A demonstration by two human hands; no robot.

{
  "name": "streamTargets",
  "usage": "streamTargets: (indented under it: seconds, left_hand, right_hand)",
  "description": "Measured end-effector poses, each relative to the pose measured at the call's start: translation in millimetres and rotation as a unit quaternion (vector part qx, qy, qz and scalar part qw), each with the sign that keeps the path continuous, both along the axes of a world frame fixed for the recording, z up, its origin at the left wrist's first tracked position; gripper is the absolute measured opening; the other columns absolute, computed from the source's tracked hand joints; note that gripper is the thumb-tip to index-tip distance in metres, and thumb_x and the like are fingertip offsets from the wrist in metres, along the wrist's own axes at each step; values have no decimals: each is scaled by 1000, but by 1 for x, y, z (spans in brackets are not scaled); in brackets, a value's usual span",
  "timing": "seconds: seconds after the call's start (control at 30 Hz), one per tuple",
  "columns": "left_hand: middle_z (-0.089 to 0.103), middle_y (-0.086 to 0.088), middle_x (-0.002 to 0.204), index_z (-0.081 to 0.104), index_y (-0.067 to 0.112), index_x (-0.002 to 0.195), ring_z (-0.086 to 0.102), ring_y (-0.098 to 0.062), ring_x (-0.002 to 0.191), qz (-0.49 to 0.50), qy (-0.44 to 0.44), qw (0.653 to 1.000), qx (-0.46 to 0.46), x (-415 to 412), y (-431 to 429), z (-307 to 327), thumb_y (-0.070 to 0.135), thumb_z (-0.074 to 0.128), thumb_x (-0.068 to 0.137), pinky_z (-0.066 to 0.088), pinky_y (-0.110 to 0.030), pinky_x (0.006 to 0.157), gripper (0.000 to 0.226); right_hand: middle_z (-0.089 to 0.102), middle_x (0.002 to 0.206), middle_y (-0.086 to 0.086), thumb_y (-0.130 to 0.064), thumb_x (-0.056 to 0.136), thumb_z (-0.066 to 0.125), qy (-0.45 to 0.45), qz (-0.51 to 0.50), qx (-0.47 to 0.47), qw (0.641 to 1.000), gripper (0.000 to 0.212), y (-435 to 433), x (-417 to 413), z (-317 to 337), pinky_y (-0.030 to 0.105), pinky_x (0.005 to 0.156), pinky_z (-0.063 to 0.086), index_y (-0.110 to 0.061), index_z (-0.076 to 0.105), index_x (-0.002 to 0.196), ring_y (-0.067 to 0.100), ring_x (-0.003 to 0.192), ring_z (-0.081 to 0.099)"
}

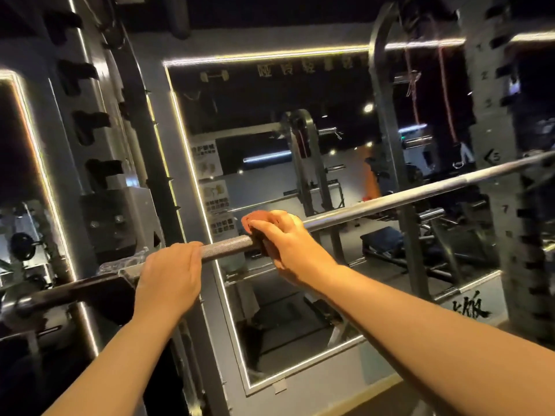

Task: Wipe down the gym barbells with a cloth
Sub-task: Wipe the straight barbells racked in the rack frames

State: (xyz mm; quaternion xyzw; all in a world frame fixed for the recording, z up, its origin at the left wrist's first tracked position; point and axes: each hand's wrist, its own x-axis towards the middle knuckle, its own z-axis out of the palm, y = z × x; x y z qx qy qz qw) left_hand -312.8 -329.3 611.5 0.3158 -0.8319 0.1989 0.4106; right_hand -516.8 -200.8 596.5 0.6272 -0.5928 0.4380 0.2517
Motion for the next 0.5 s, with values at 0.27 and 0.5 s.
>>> streamTargets:
  seconds: [0.27, 0.5]
  left_hand:
    - [49, 6, 63, 56, 21, 76, 46, -21, 54, 10, 16, 999, -37, -36, 22, 1, 24, 35, 100, 41, -38, 58, 32]
    - [67, -1, 101, 65, 18, 116, 65, -26, 91, -89, -58, 994, -23, -129, 51, 5, 42, 20, 103, 52, -44, 82, 52]
  right_hand:
    - [30, 154, 14, -19, 105, 46, -178, -199, -118, 957, 40, 14, -69, -13, 56, 117, 36, -18, 50, 145, 37, 146, 21]
    - [47, 144, 19, -6, 80, 78, 93, -58, -53, 992, 69, 16, -101, -16, 56, 102, 51, -15, 56, 144, 42, 131, 46]
